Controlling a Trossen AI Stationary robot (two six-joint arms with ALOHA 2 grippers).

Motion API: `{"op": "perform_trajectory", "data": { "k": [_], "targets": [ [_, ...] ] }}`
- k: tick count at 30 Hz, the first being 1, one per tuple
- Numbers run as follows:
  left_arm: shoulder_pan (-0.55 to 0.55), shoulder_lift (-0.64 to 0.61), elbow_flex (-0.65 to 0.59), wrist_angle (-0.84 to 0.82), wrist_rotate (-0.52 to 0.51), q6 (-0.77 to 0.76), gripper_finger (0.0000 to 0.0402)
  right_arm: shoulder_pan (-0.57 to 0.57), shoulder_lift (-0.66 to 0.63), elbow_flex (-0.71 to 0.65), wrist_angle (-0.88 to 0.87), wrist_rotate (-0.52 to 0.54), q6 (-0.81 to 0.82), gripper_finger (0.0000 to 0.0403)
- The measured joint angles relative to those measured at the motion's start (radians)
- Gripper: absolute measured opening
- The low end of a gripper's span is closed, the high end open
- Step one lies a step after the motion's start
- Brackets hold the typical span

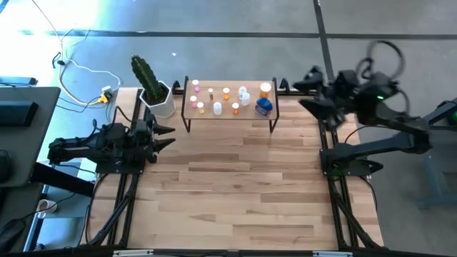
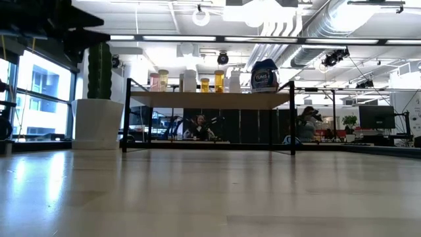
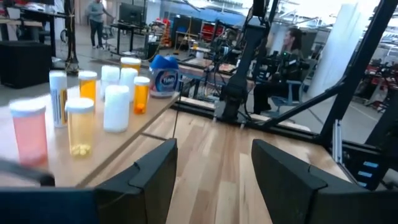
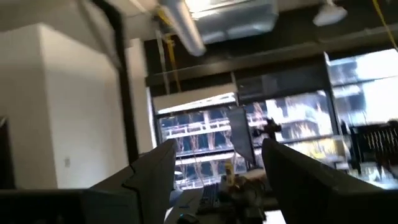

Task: Pick and place medicine bottles onto shelf by color
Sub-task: Return to Home Position

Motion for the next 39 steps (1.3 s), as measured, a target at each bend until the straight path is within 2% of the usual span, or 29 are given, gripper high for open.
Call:
{"op": "perform_trajectory", "data": {
  "k": [4,8,13,17,21,28,33,39],
  "targets": [
    [0.000,-0.038,-0.059,0.015,-0.002,-0.016,0.0188,0.078,-0.087,-0.002,-0.101,0.014,-0.110,0.0231],
    [0.000,-0.053,-0.122,0.057,-0.002,-0.028,0.0171,0.154,-0.141,-0.002,-0.275,0.125,-0.173,0.0231],
    [0.000,-0.052,-0.181,0.076,-0.002,-0.049,0.0148,0.228,-0.146,-0.004,-0.439,0.270,-0.189,0.0231],
    [0.000,-0.052,-0.207,0.087,-0.001,-0.049,0.0128,0.257,-0.139,-0.005,-0.487,0.292,-0.188,0.0231],
    [0.001,-0.053,-0.212,0.109,0.039,-0.042,0.0110,0.274,-0.172,-0.106,-0.412,0.288,-0.185,0.0231],
    [0.001,-0.052,-0.212,0.101,0.129,-0.040,0.0088,0.280,-0.319,-0.451,-0.070,0.288,-0.176,0.0231],
    [0.001,-0.052,-0.212,0.098,0.131,-0.022,0.0082,0.279,-0.441,-0.652,0.022,0.334,-0.088,0.0231],
    [0.001,-0.052,-0.212,0.093,0.093,-0.022,0.0085,0.278,-0.559,-0.830,0.079,0.363,-0.011,0.0231]
  ]
}}
